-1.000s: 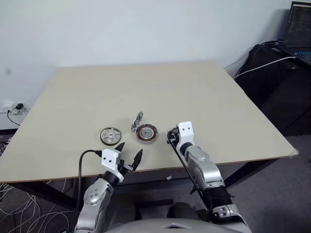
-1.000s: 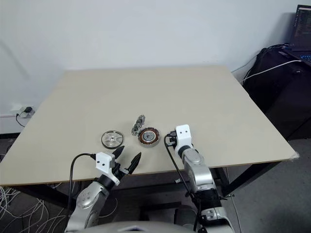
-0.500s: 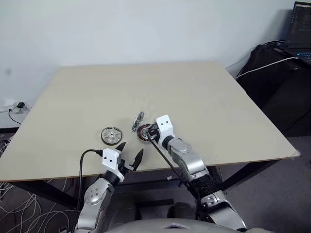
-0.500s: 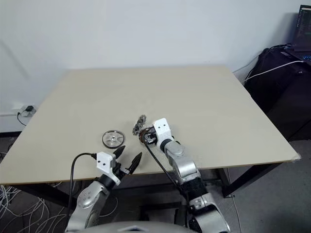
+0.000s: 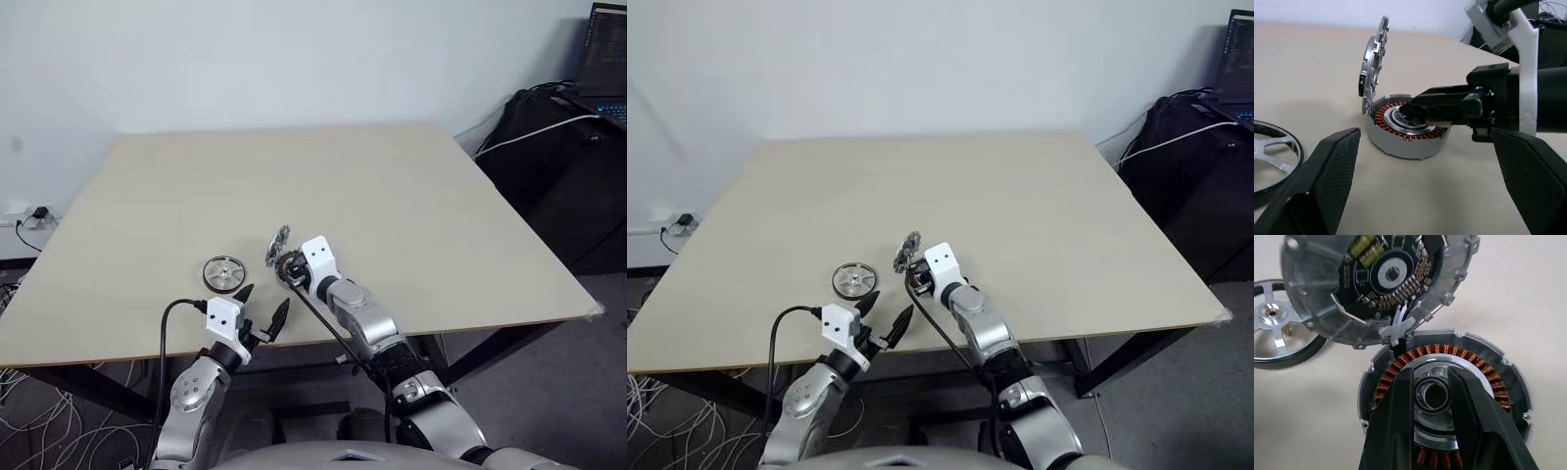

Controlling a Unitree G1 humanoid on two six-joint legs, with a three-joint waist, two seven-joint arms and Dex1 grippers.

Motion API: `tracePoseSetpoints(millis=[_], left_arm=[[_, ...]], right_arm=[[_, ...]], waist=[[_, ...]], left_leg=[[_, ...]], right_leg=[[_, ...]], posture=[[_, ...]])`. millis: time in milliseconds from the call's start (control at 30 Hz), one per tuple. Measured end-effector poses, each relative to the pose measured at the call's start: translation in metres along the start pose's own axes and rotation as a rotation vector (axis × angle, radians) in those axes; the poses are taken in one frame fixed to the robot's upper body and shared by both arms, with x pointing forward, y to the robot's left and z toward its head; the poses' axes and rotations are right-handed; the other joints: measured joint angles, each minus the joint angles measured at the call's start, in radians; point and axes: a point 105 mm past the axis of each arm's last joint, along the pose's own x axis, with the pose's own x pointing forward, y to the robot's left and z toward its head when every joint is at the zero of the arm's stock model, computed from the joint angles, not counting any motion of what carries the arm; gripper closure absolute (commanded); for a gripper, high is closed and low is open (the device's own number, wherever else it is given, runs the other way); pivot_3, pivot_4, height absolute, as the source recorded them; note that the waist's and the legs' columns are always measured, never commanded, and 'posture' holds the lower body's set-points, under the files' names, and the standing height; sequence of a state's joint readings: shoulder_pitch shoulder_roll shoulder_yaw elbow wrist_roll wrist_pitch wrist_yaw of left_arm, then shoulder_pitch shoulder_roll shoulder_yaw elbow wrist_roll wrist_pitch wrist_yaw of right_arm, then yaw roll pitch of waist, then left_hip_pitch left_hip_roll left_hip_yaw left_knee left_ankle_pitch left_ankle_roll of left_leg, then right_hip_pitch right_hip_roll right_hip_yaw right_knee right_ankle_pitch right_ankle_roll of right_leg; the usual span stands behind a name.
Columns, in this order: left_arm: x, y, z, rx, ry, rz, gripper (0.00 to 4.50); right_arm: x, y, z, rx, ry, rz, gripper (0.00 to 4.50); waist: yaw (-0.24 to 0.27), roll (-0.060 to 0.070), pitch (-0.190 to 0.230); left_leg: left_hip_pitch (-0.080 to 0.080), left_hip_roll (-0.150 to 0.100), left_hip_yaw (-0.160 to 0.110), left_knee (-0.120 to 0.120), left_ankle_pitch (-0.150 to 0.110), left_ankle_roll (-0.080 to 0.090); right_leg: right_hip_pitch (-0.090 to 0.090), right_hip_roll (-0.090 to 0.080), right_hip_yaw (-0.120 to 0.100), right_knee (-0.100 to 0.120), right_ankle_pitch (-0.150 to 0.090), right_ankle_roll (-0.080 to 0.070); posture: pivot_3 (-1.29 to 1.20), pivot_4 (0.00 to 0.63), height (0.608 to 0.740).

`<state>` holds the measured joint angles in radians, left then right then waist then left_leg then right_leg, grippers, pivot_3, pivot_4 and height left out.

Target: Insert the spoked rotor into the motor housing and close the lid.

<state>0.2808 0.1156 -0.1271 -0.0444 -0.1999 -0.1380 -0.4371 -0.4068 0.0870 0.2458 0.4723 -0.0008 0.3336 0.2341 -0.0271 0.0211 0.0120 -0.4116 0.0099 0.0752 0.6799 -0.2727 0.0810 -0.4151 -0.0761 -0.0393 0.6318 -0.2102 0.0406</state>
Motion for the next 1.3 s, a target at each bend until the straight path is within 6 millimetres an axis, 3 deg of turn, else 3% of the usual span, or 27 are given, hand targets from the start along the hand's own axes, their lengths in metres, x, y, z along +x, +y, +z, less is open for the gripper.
tracePoseSetpoints(millis=[500, 767, 833, 900, 1067, 1200, 1300], left_arm=[[-0.001, 0.003, -0.006, 0.001, 0.006, 0.005, 0.00], [-0.001, 0.005, -0.008, 0.003, 0.004, 0.010, 0.00], [-0.001, 0.006, -0.009, 0.002, 0.007, 0.012, 0.00], [-0.001, 0.006, -0.008, 0.006, -0.002, 0.012, 0.00], [-0.002, 0.008, -0.008, 0.002, -0.007, 0.021, 0.00], [-0.002, 0.007, -0.008, -0.003, -0.006, 0.016, 0.00], [-0.001, 0.006, -0.008, -0.004, -0.007, 0.010, 0.00]], right_arm=[[0.007, -0.003, -0.003, 0.004, 0.011, -0.004, 3.81], [0.009, -0.003, -0.003, 0.022, 0.004, 0.001, 1.15], [0.008, -0.002, -0.001, 0.022, -0.006, 0.006, 1.15], [0.004, 0.000, 0.007, 0.028, -0.044, 0.022, 1.49], [-0.018, 0.004, 0.024, 0.063, -0.131, 0.051, 3.07], [-0.028, 0.006, 0.014, 0.077, -0.096, 0.049, 4.39], [-0.028, 0.005, 0.008, 0.082, -0.068, 0.037, 4.45]], waist=[[-0.001, 0.000, 0.000], [-0.001, 0.000, 0.000], [-0.001, 0.000, 0.000], [0.000, 0.000, 0.000], [0.003, 0.000, 0.000], [0.003, 0.000, 0.000], [0.002, 0.000, 0.000]], left_leg=[[0.000, 0.000, 0.000, 0.000, 0.000, 0.000], [0.000, 0.000, 0.000, 0.000, 0.000, 0.000], [0.000, 0.000, 0.000, 0.000, 0.000, 0.000], [0.000, 0.000, 0.000, 0.000, 0.000, 0.000], [0.000, 0.000, 0.000, -0.001, 0.000, 0.000], [0.000, 0.000, 0.000, -0.001, 0.000, 0.000], [0.000, 0.000, -0.001, -0.001, 0.000, 0.000]], right_leg=[[0.000, 0.000, 0.000, 0.000, 0.000, 0.000], [0.000, 0.000, 0.000, 0.000, 0.000, 0.000], [0.000, 0.000, 0.000, 0.000, 0.000, 0.000], [0.000, -0.001, 0.000, 0.000, 0.000, 0.000], [0.000, -0.003, 0.000, -0.001, 0.000, 0.000], [-0.001, -0.004, 0.000, -0.001, 0.000, 0.000], [-0.001, -0.003, 0.000, -0.001, 0.000, 0.000]], posture=[[0.00, 0.000, 0.740], [0.00, 0.000, 0.740], [0.00, 0.000, 0.740], [0.00, 0.000, 0.740], [0.00, 0.000, 0.740], [0.00, 0.000, 0.740], [0.00, 0.000, 0.740]])
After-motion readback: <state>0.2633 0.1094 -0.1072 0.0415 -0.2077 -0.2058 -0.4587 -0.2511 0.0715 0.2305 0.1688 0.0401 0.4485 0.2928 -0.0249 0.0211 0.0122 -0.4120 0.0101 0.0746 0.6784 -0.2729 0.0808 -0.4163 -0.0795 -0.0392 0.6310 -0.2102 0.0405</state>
